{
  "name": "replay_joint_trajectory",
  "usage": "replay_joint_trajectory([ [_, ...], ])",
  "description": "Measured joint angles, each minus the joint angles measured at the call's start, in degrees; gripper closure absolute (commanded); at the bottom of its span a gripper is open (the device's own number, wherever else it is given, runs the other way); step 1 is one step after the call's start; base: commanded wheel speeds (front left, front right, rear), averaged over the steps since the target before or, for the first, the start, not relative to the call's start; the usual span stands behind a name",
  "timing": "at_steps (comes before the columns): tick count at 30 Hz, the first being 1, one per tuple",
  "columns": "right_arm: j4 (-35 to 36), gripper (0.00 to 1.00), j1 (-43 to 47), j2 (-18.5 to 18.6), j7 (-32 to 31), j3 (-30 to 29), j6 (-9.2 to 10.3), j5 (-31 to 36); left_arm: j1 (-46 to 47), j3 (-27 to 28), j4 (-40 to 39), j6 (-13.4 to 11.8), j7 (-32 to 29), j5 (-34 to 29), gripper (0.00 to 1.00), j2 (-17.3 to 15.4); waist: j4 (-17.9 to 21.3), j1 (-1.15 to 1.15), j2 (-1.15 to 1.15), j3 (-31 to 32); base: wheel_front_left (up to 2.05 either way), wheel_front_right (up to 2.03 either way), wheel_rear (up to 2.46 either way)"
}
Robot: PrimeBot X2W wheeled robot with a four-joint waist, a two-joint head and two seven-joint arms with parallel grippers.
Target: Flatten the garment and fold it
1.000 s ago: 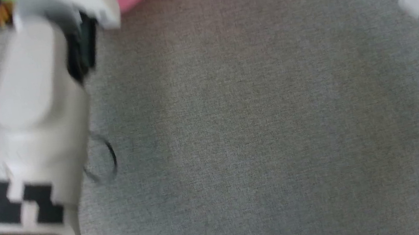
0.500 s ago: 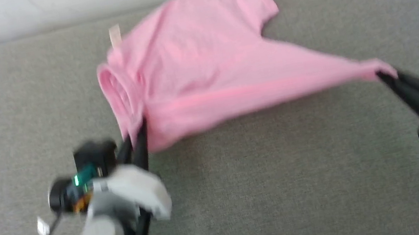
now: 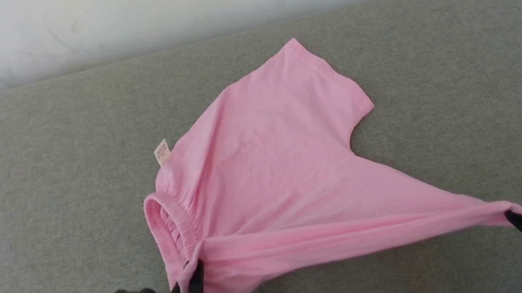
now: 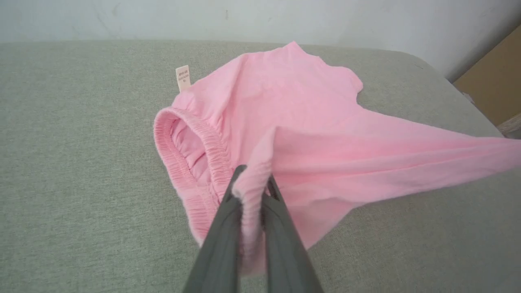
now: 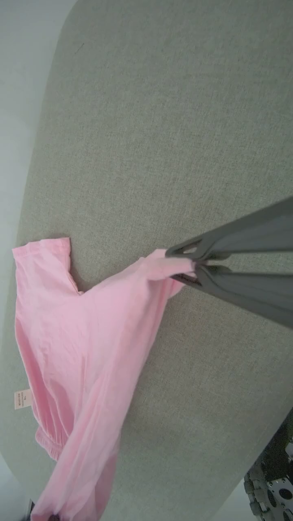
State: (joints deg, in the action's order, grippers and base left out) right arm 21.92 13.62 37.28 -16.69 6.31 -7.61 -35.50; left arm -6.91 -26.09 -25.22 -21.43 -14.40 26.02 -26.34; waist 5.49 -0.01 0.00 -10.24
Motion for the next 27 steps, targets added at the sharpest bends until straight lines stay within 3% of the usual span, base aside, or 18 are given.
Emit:
replay_joint_trajectory([
  [5,7.49,1.00,3.85,-2.35,-5.36,-5.15,0.00,1.52,-2.61,0.56,-5.00,-2.75,-1.49,0.01,1.00,-0.25,-0.40,0.01,0.00,-0.95,0.00,0.00,0.00],
  [9,8.01,1.00,-1.66,-1.77,-6.46,-5.67,0.00,1.35,-2.00,1.63,-5.13,-2.92,-0.54,0.93,1.00,1.34,-0.95,0.01,0.00,-2.23,0.00,0.00,0.00],
  [18,-6.13,1.00,-29.45,4.14,-7.02,5.95,0.01,-4.80,6.47,3.02,0.00,-1.16,4.14,3.18,1.00,5.89,-3.78,0.02,0.01,-6.38,0.00,0.00,0.00],
  [27,-23.86,1.00,-52.31,6.69,-8.94,17.95,0.01,-8.49,19.55,2.12,8.77,3.82,7.32,4.82,1.00,10.70,-8.98,0.03,0.00,-12.29,0.00,0.00,0.00],
])
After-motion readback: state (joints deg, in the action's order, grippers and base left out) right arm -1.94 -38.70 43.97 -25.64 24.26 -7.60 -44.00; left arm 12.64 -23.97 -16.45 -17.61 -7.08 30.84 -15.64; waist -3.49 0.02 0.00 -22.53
